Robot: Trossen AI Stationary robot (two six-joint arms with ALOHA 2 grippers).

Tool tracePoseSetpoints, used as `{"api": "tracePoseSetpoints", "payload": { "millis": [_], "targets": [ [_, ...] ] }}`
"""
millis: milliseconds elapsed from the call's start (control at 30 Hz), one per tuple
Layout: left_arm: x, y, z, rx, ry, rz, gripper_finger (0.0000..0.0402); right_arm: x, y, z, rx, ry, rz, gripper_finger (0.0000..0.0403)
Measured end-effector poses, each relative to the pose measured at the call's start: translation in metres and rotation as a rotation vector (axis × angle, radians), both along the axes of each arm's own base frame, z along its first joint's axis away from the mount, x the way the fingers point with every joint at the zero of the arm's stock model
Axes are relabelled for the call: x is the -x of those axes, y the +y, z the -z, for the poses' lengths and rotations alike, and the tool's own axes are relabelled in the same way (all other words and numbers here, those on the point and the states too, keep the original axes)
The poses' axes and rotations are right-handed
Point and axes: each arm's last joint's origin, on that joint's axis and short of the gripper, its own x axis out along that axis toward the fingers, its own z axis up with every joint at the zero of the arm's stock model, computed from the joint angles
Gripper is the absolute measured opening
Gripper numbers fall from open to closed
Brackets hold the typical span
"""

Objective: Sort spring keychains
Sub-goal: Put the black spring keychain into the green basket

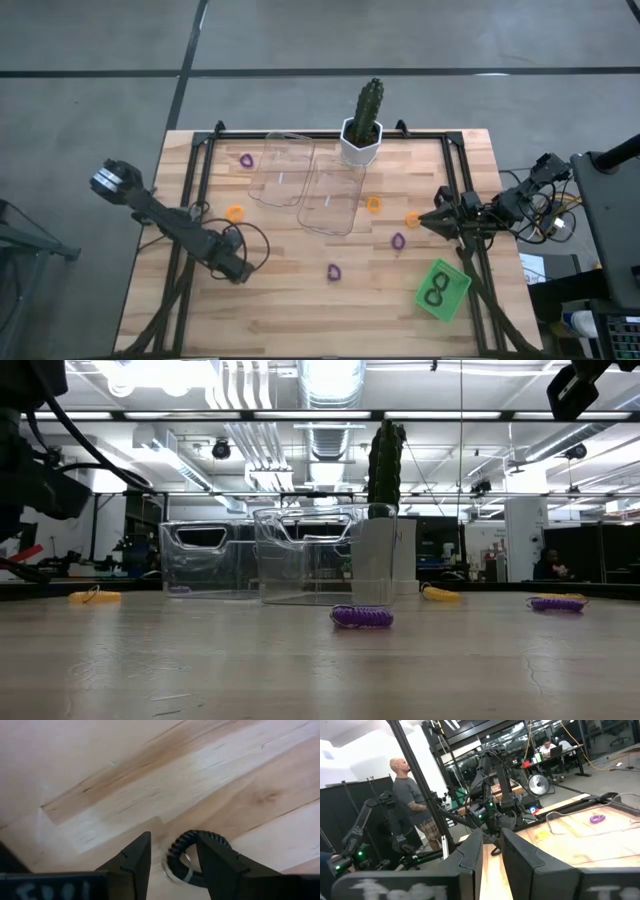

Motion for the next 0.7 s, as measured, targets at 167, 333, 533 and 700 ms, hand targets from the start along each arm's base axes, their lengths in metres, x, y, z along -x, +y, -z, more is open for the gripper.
{"api": "tracePoseSetpoints", "payload": {
  "millis": [167, 333, 533, 700],
  "targets": [
    [-0.003, -0.0021, 0.0059, -0.002, 0.018, 0.029, 0.0151, 0.0, 0.0, -0.0002, -0.001, -0.002, 0.0, 0.0063],
    [-0.0029, -0.0023, 0.0054, 0.007, 0.018, 0.031, 0.0151, 0.0001, 0.0, -0.0005, -0.003, -0.004, 0.0, 0.0063],
    [-0.0022, -0.0021, 0.0027, 0.021, 0.008, 0.053, 0.0151, 0.0001, 0.0, -0.0005, -0.004, -0.005, 0.0, 0.0063],
    [0.0007, -0.0031, 0.0046, 0.071, 0.063, 0.107, 0.0151, 0.0001, -0.0001, -0.0006, -0.004, -0.005, 0.0, 0.0063]
  ]
}}
